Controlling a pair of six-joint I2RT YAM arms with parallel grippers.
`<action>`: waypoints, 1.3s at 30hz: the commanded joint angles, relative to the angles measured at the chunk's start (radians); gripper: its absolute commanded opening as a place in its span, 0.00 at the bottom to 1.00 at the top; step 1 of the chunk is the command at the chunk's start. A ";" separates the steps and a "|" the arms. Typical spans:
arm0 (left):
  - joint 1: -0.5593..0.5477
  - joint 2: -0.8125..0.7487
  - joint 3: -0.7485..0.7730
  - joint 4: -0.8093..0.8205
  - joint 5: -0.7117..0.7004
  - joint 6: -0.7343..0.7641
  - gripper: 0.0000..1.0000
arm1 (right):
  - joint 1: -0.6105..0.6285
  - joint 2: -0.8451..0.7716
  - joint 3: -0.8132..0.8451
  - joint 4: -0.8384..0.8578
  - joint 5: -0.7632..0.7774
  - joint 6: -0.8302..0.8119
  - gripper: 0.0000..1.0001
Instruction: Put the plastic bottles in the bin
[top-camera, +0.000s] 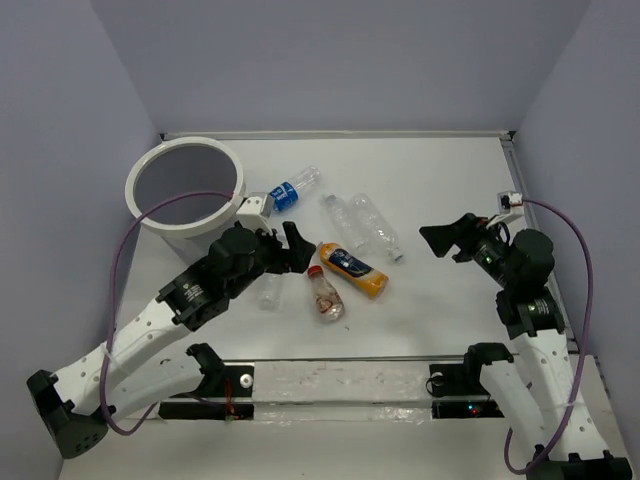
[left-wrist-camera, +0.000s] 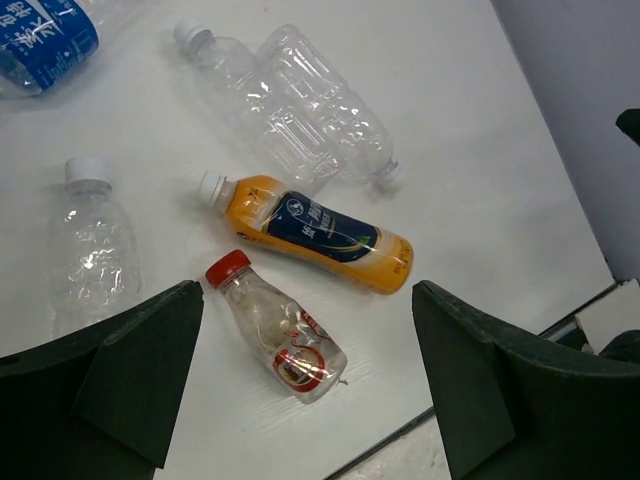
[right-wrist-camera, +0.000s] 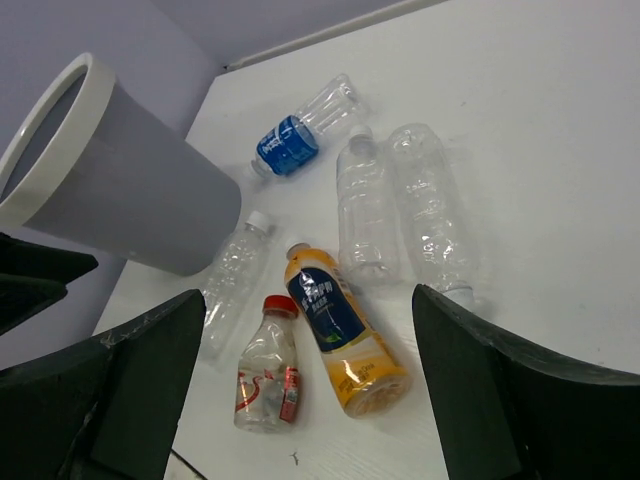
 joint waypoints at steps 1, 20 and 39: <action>-0.003 0.071 -0.028 0.035 -0.090 -0.029 0.97 | -0.004 -0.017 -0.062 0.108 -0.065 0.025 0.88; -0.003 0.457 -0.045 -0.014 -0.467 -0.069 0.99 | 0.006 -0.066 -0.127 0.091 -0.168 0.019 0.86; 0.090 0.782 0.000 0.164 -0.480 -0.009 0.81 | 0.025 -0.037 -0.138 0.108 -0.194 0.025 0.86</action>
